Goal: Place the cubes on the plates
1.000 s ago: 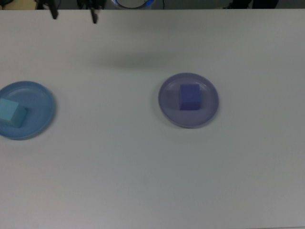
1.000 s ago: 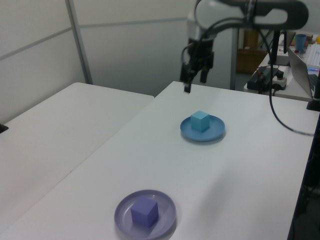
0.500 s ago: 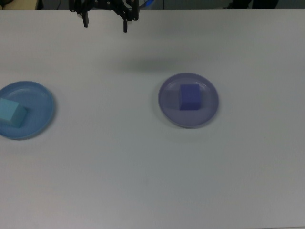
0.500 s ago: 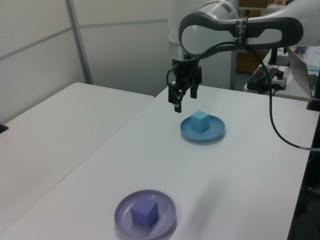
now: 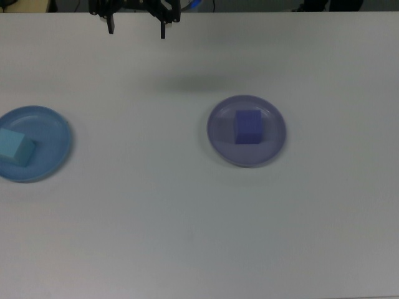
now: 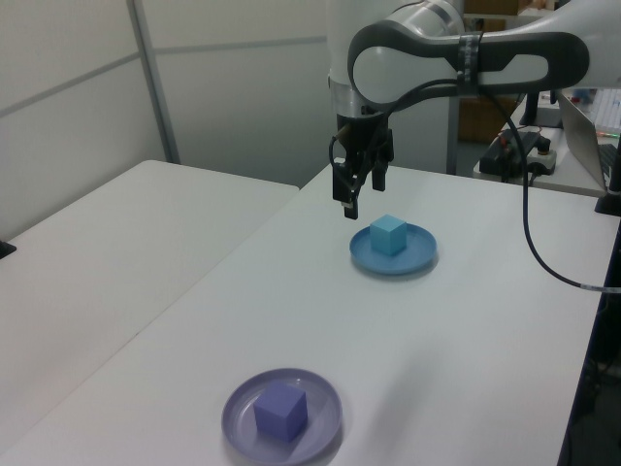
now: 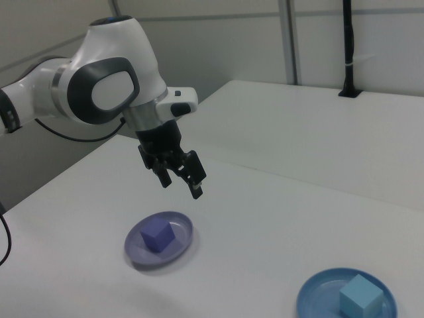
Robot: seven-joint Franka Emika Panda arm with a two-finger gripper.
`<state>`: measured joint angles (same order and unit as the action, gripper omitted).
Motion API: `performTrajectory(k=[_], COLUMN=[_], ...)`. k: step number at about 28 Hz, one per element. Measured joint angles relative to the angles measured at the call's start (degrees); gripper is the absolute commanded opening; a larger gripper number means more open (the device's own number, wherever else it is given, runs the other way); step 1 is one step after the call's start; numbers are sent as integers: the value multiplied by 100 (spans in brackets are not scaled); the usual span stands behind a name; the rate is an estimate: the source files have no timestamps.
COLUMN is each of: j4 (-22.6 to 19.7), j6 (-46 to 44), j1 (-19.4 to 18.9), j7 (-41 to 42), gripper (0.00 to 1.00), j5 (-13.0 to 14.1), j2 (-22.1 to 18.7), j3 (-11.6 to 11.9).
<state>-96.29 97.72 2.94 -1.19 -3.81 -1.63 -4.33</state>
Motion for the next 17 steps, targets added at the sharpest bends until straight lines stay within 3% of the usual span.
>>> performTrajectory(k=[17], j4=[327], j6=[-122], j1=[32], j7=[2], gripper=[100], j5=[32], j2=[-40], j3=[11])
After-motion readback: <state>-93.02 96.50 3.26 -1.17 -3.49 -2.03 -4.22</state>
